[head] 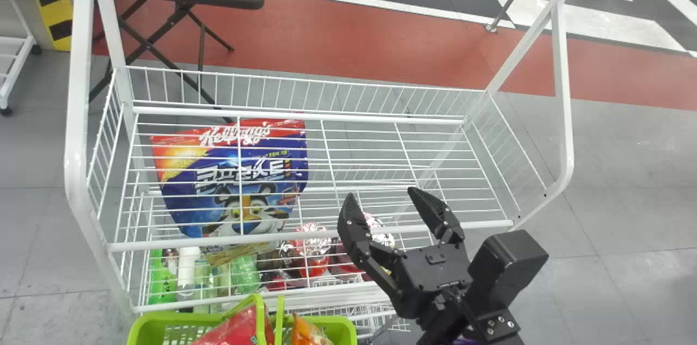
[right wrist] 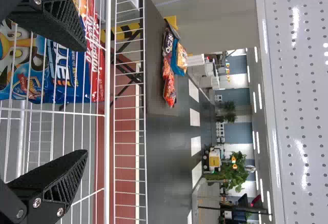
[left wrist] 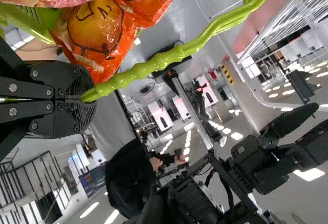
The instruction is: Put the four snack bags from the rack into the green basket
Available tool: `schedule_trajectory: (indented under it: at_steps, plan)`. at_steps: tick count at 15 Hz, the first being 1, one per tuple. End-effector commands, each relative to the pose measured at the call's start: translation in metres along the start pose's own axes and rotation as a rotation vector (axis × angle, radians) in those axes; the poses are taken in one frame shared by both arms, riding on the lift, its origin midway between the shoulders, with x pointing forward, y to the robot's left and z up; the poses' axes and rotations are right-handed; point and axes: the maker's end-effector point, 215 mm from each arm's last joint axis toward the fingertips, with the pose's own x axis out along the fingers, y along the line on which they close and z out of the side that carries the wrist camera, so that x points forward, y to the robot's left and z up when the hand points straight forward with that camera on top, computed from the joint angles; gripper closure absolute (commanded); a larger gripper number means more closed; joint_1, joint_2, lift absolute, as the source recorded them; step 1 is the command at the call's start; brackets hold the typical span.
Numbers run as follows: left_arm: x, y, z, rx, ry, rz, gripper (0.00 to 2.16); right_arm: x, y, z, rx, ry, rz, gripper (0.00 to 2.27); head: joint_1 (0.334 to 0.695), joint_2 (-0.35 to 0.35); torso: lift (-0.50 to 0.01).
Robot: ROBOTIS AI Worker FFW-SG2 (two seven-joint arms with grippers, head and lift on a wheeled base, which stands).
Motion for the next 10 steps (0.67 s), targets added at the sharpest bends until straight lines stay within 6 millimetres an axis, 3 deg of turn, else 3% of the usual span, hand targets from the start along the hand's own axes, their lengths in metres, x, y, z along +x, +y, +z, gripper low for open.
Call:
schedule_trajectory:
  at_steps: [1, 10]
  plan:
    - [0.0005, -0.0003, -0.0002, 0.0, 0.001, -0.001, 2.03, 0.0, 0.0002, 0.0016, -0.001, -0.003, 0.001, 0.12, 0.695, -0.35, -0.007]
    - [-0.0005, -0.0004, -0.0005, -0.002, -0.002, 0.0, 2.03, -0.0004, -0.0003, 0.0053, -0.003, -0.009, 0.0, 0.12, 0.695, -0.35, -0.007]
